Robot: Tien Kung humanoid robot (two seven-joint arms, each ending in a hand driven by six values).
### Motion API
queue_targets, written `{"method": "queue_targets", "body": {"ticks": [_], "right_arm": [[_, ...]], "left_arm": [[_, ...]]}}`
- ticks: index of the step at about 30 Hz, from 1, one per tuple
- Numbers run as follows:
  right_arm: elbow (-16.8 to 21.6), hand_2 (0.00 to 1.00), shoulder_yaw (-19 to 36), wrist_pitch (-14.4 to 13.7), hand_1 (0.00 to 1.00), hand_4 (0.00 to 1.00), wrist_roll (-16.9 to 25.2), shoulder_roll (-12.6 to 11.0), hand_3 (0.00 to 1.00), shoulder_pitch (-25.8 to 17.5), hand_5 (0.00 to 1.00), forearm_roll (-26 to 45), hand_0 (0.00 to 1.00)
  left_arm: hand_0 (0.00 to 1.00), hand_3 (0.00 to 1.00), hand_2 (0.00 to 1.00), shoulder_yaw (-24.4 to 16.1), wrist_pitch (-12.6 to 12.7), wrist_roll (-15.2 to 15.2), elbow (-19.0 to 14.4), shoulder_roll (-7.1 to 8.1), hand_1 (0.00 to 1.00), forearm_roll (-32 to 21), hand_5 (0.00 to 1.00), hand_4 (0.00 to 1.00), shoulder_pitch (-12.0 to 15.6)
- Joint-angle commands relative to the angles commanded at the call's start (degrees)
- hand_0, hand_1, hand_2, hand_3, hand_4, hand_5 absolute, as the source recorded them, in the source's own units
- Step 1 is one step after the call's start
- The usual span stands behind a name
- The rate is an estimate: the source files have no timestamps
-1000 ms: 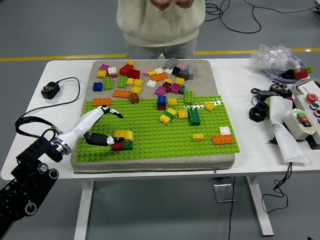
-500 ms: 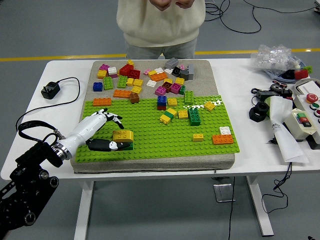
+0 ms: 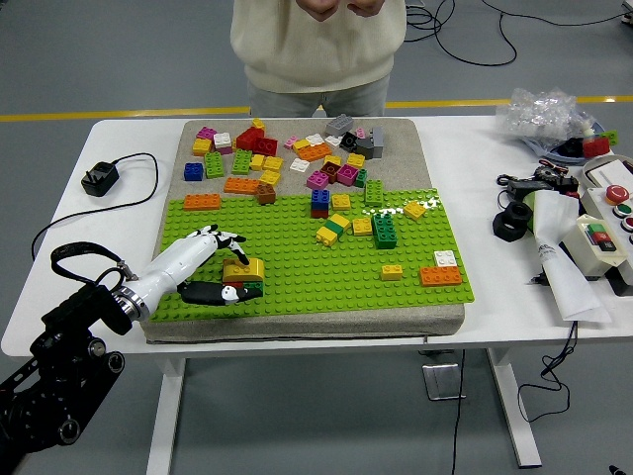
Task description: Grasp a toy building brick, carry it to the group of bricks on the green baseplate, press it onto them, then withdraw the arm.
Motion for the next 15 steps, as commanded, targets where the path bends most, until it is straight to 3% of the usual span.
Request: {"method": "queue_targets", "body": {"ticks": [15], "right_arm": [[0.00,0.749,0.07,-0.01,0.700,0.901,0.01,0.00,0.707,-0.03,0.548,0.01,0.795]], "left_arm": [[0.998,0.557,0.886,-0.57,0.15,0.10,3.17,-0.39,0.912,1.10,0.693,0.977,-0.37]]}}
